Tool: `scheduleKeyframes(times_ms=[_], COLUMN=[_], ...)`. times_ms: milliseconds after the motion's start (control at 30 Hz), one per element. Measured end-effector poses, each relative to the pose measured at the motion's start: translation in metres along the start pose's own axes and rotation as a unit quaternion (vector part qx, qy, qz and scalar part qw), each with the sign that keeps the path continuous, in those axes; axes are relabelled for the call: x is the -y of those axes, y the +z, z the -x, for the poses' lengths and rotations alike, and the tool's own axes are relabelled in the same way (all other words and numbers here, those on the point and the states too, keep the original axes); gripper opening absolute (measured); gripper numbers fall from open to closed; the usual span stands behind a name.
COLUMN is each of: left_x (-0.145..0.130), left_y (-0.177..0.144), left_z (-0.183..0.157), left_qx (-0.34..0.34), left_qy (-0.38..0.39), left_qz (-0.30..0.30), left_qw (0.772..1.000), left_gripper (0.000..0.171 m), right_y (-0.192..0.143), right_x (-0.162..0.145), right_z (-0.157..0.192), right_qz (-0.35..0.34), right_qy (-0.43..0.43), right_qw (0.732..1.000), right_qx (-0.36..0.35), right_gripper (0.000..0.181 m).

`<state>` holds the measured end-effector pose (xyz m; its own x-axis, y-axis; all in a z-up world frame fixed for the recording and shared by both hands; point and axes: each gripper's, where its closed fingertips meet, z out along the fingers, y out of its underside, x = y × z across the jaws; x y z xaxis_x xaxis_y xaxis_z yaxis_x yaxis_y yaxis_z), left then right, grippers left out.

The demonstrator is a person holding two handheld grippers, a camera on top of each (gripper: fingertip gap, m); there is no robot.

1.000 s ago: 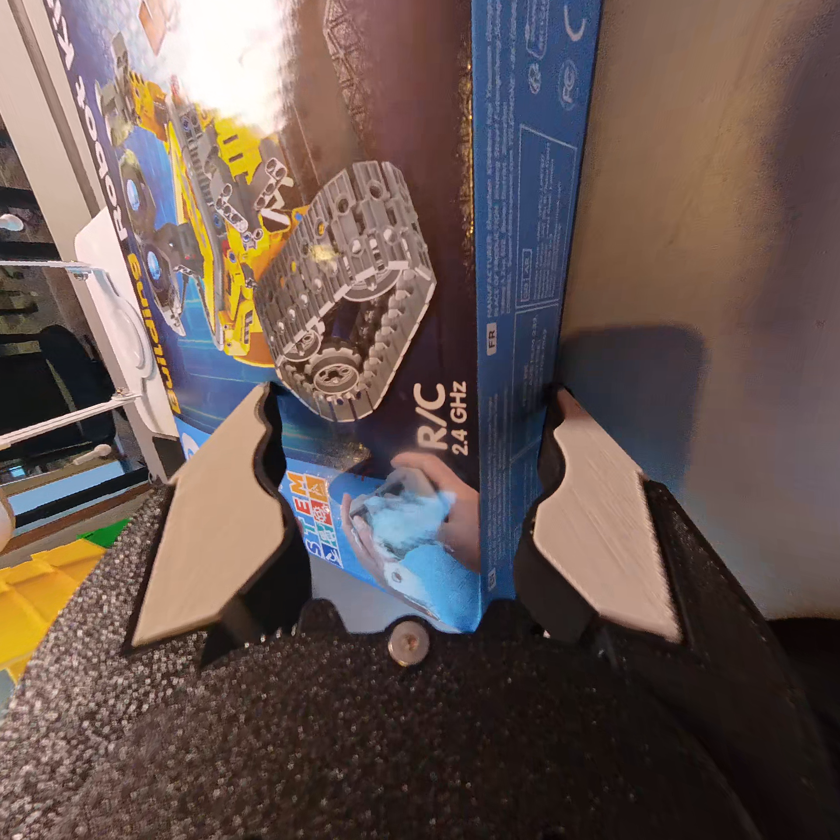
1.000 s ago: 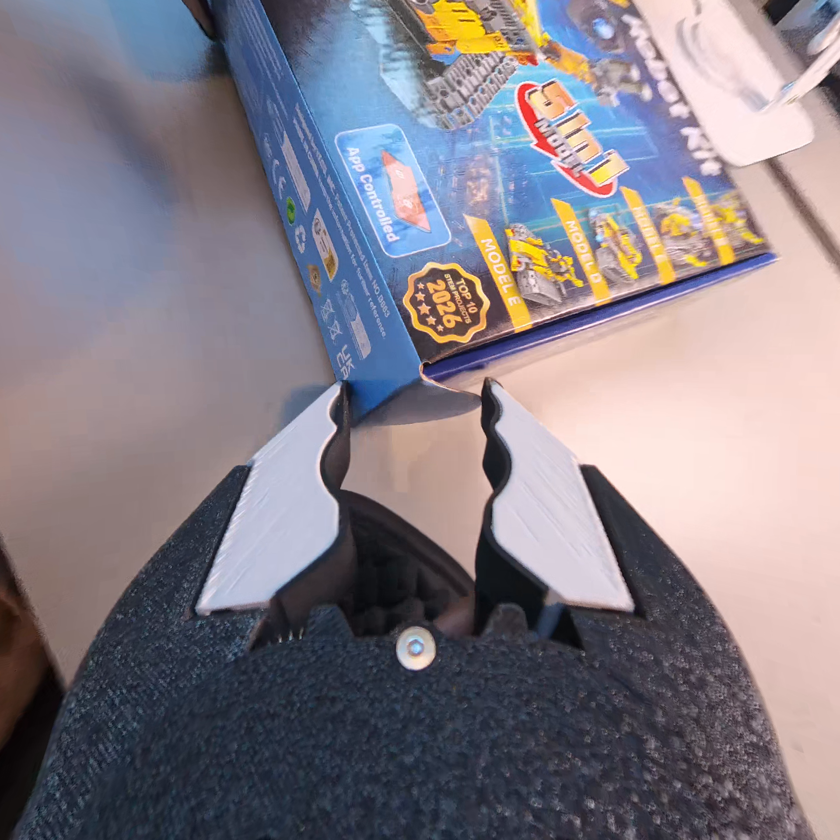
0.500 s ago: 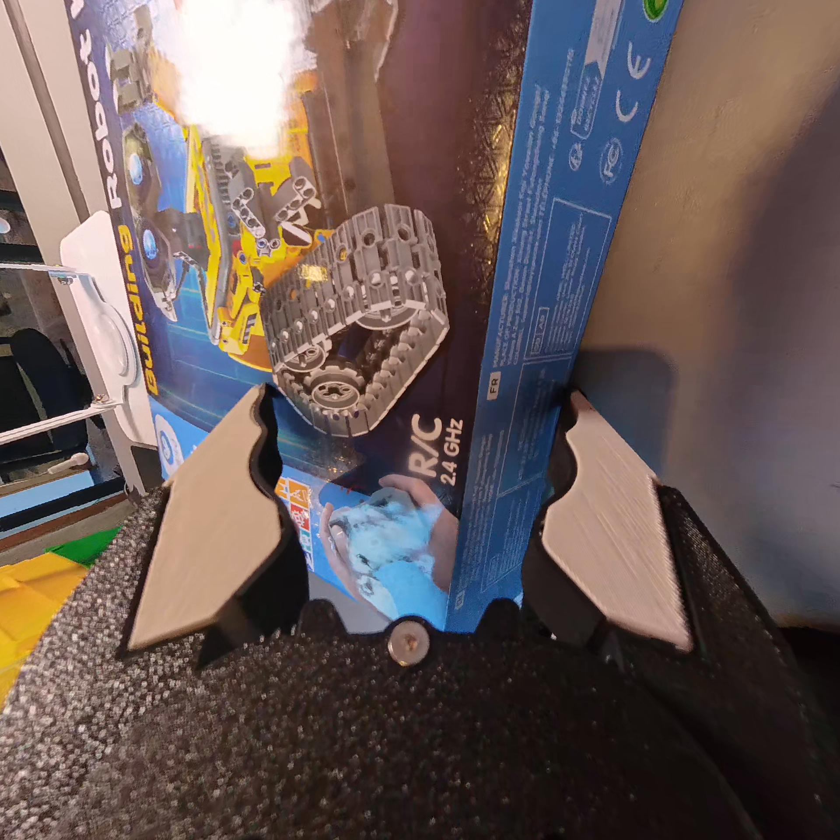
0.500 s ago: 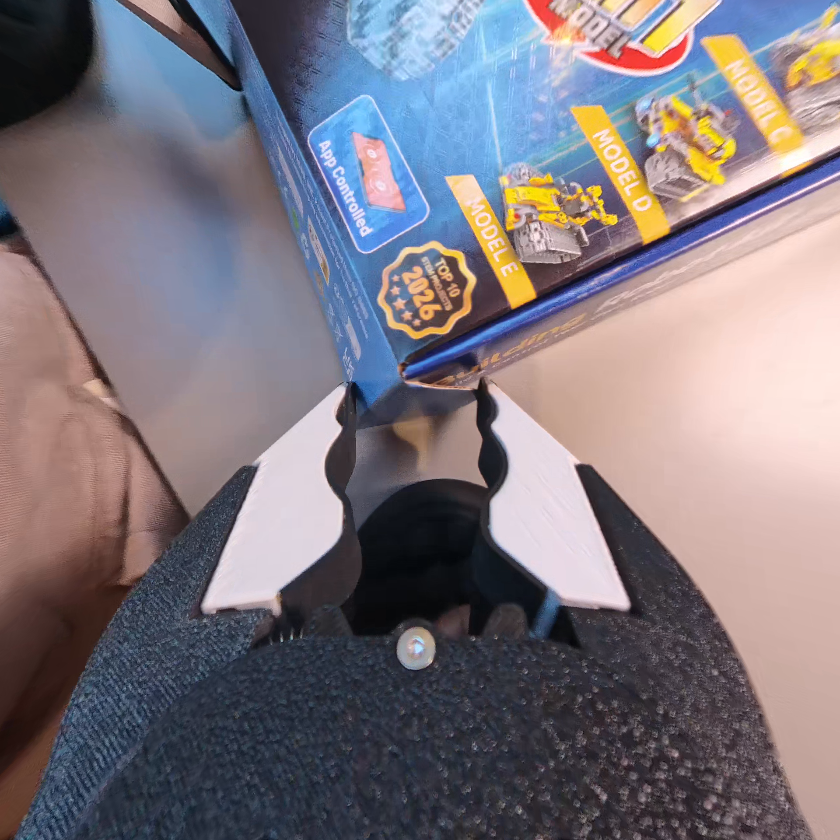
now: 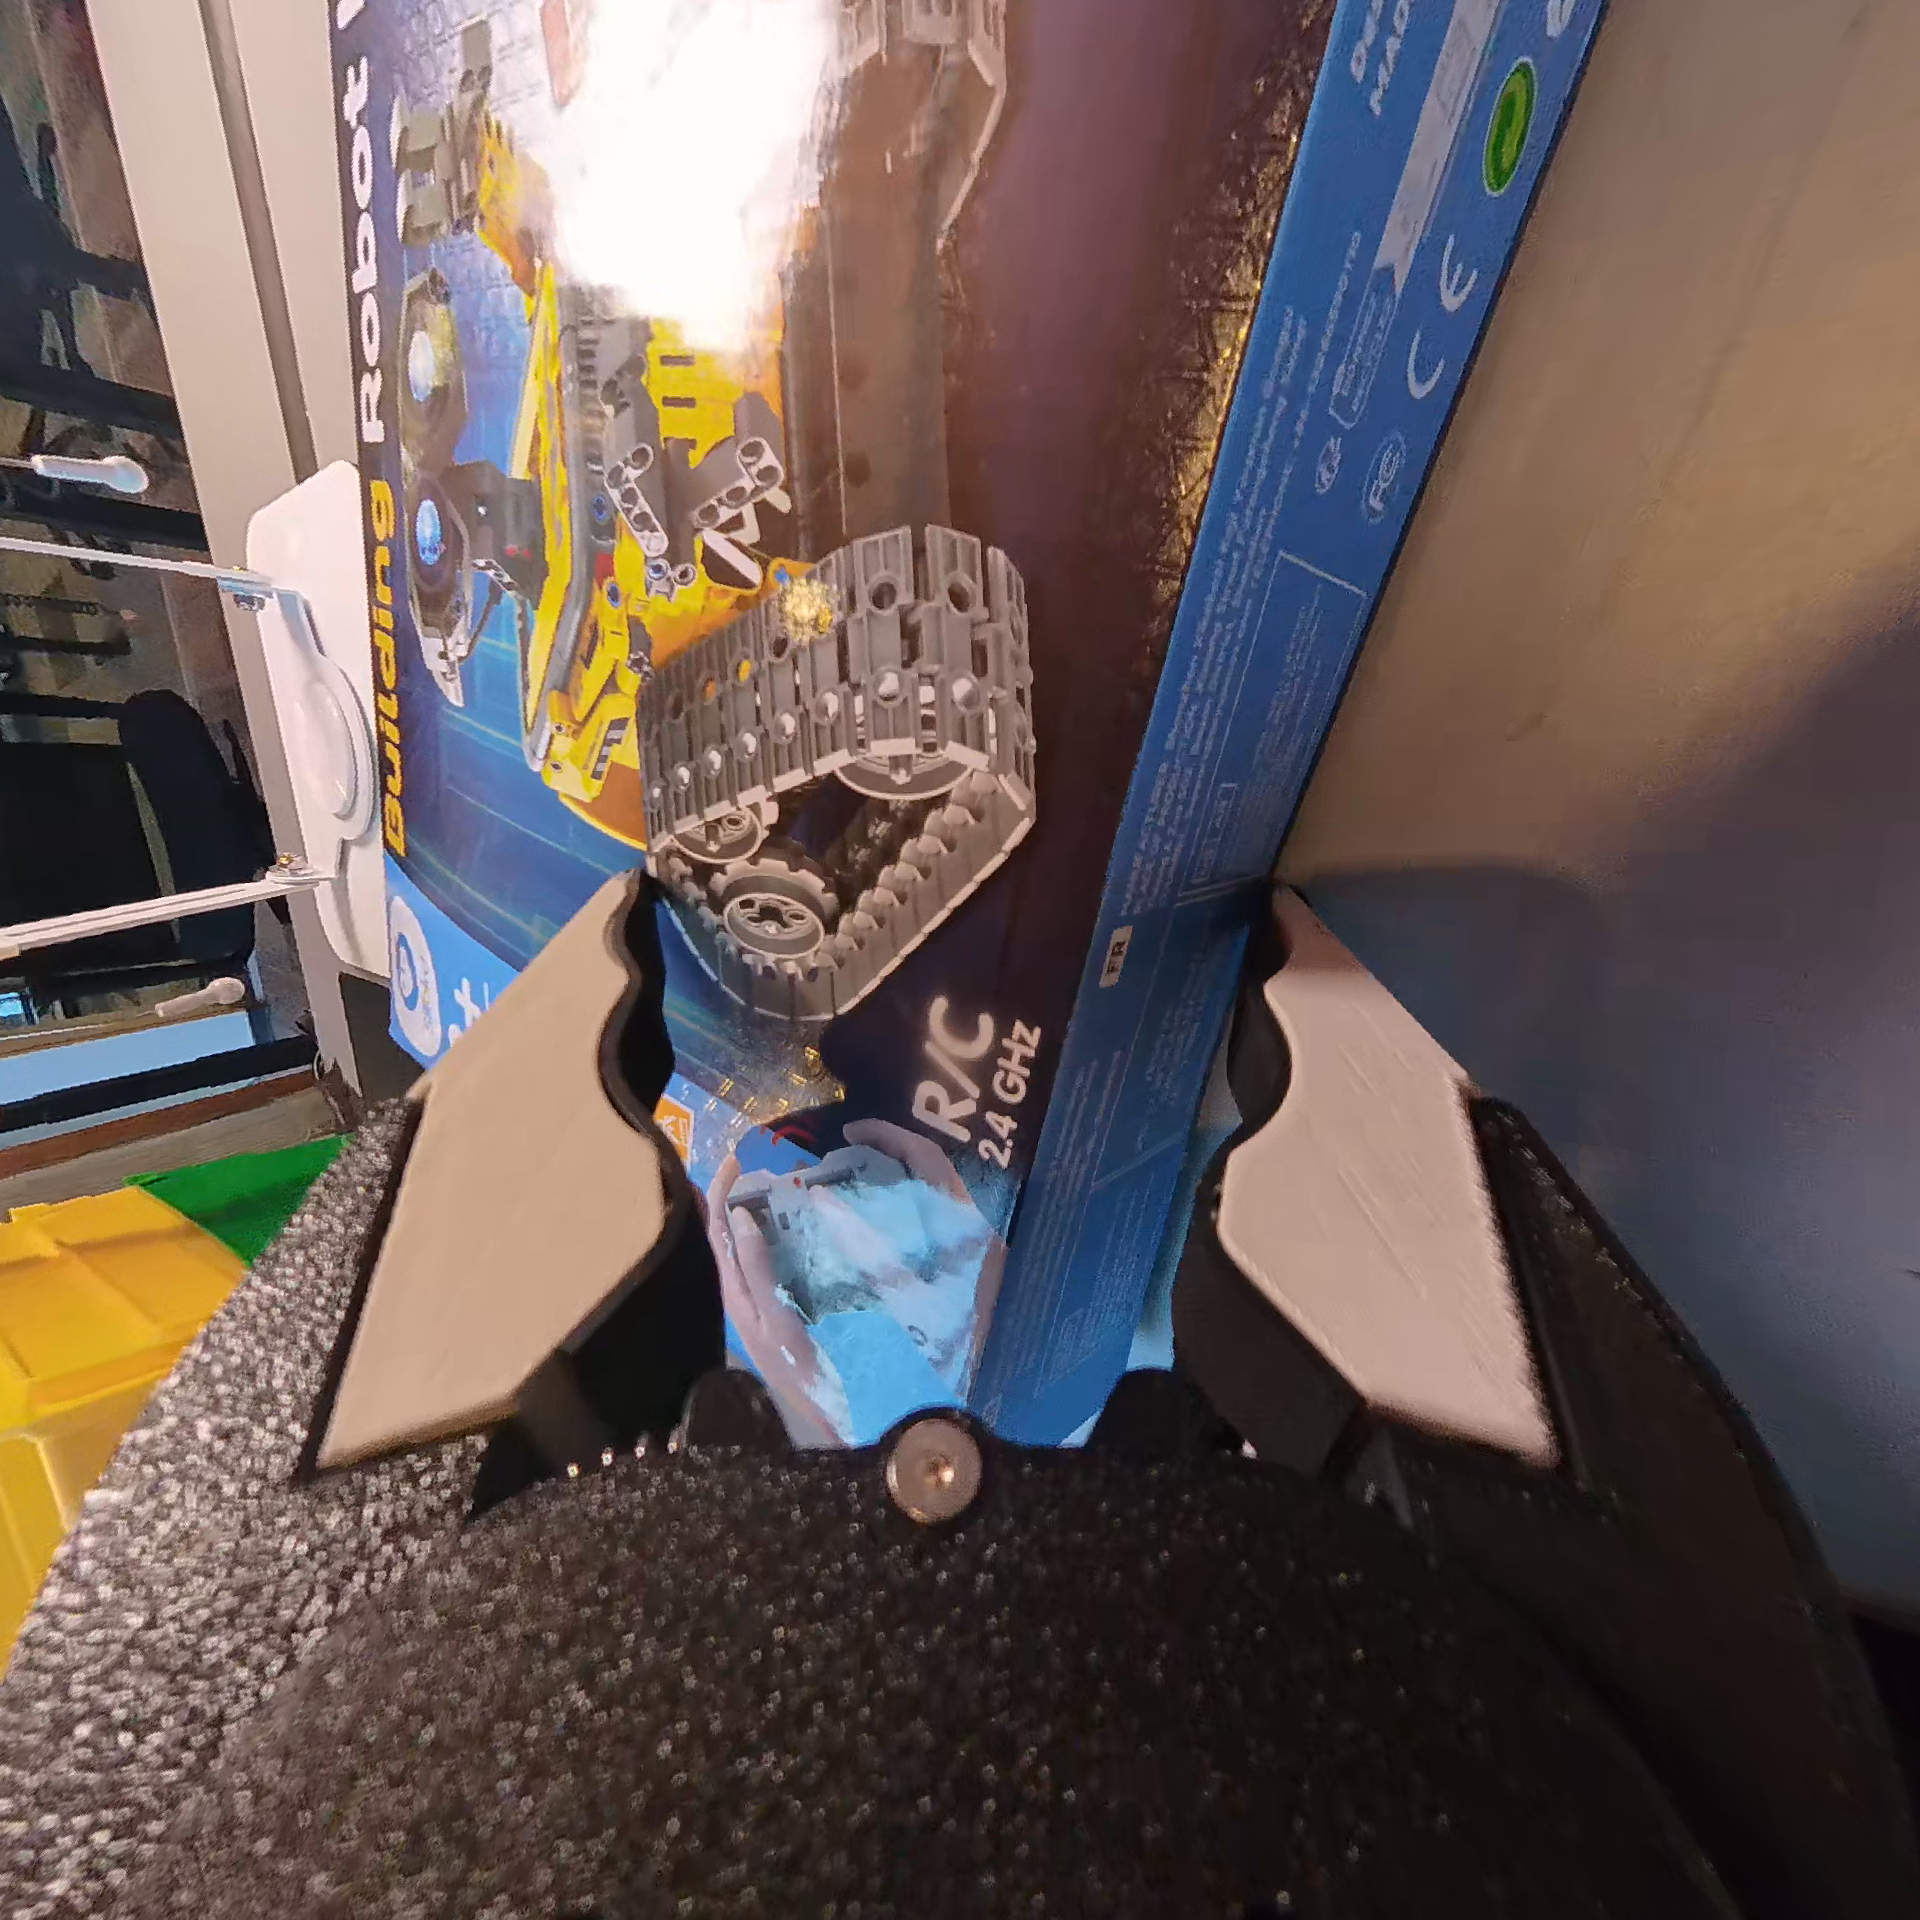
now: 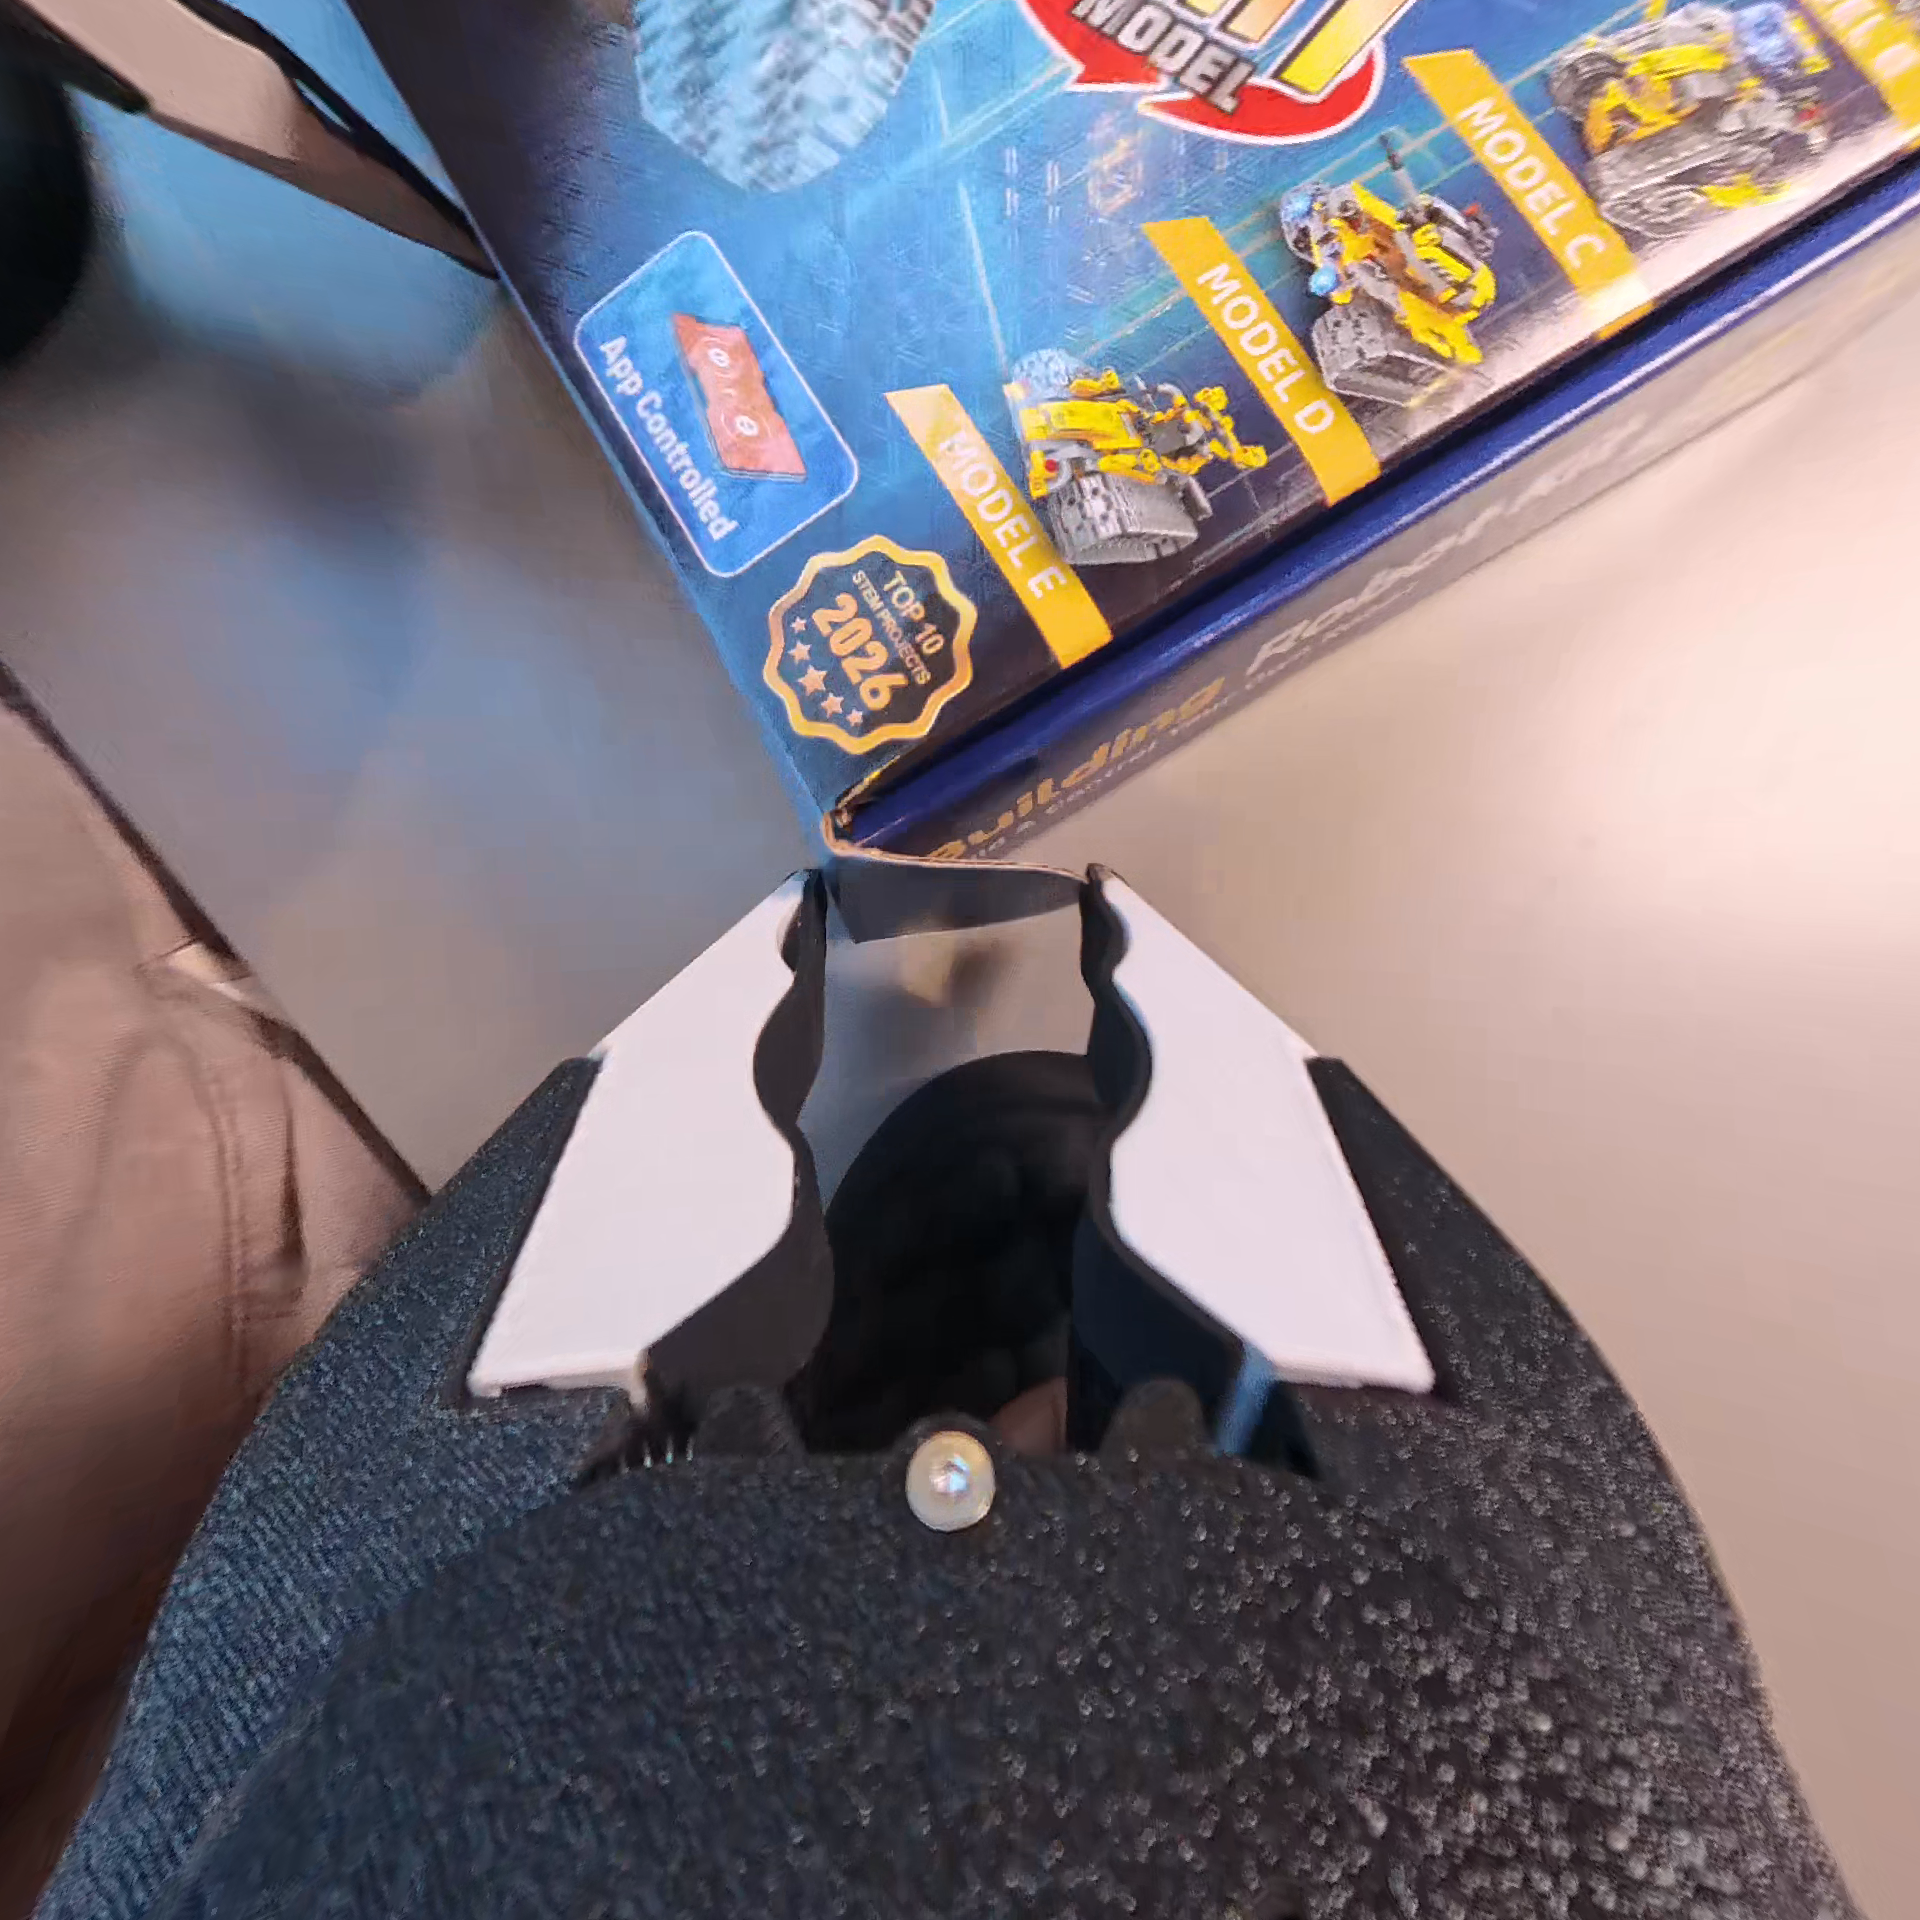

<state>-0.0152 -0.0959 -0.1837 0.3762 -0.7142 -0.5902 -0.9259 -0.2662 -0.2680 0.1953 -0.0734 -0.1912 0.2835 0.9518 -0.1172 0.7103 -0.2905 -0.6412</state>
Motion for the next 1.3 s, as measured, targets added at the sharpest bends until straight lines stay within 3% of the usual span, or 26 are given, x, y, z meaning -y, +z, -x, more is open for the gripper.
scheduleKeyframes(times_ms=[200, 367, 433, 533, 633, 700, 767, 867, 900, 1000, 1067, 1167, 1300], left_x=[0.011, 0.026, 0.029, 0.030, 0.031, 0.033, 0.034, 0.034, 0.034, 0.036, 0.037, 0.040, 0.041], left_y=[0.007, 0.016, 0.017, 0.014, 0.004, -0.004, -0.005, 0.002, 0.003, 0.001, 0.000, -0.001, -0.001], left_z=[0.002, 0.006, 0.006, 0.004, 0.005, 0.012, 0.018, 0.021, 0.022, 0.023, 0.025, 0.026, 0.025], left_qx=[0.011, 0.020, 0.013, -0.019, -0.090, -0.150, -0.193, -0.195, -0.194, -0.213, -0.225, -0.235, -0.227], left_qy=[-0.036, -0.057, -0.056, -0.048, -0.039, -0.041, -0.026, 0.012, 0.024, 0.010, -0.008, -0.044, -0.054], left_qz=[-0.012, -0.018, -0.013, 0.004, -0.003, -0.018, -0.036, -0.043, -0.044, -0.064, -0.085, -0.115, -0.139], left_qw=[0.999, 0.998, 0.998, 0.999, 0.995, 0.988, 0.980, 0.980, 0.980, 0.975, 0.971, 0.964, 0.962], left_gripper=[0.112, 0.113, 0.114, 0.116, 0.107, 0.091, 0.088, 0.093, 0.094, 0.093, 0.091, 0.087, 0.087], right_y=[-0.007, -0.013, -0.011, -0.005, -0.003, -0.002, -0.002, -0.004, -0.005, -0.006, -0.005, 0.004, 0.007], right_x=[-0.001, 0.015, 0.021, 0.026, 0.021, 0.012, 0.004, 0.002, 0.002, 0.008, 0.020, 0.017, 0.012], right_z=[-0.027, -0.040, -0.055, -0.057, -0.056, -0.056, -0.056, -0.055, -0.058, -0.068, -0.060, -0.062, -0.054], right_qz=[-0.068, -0.099, -0.103, -0.086, -0.064, -0.052, -0.046, -0.045, -0.044, -0.050, -0.073, -0.042, -0.030], right_qy=[-0.014, -0.040, -0.052, -0.084, -0.066, -0.044, -0.033, -0.037, -0.037, -0.055, -0.111, -0.189, -0.161], right_qw=[0.987, 0.977, 0.978, 0.986, 0.992, 0.995, 0.997, 0.997, 0.997, 0.995, 0.989, 0.975, 0.984], right_qx=[-0.143, -0.183, -0.173, -0.113, -0.088, -0.069, -0.057, -0.047, -0.052, -0.064, -0.062, -0.105, -0.068], right_gripper=[0.070, 0.070, 0.071, 0.056, 0.048, 0.034, 0.020, 0.014, 0.019, 0.065, 0.074, 0.065, 0.061])
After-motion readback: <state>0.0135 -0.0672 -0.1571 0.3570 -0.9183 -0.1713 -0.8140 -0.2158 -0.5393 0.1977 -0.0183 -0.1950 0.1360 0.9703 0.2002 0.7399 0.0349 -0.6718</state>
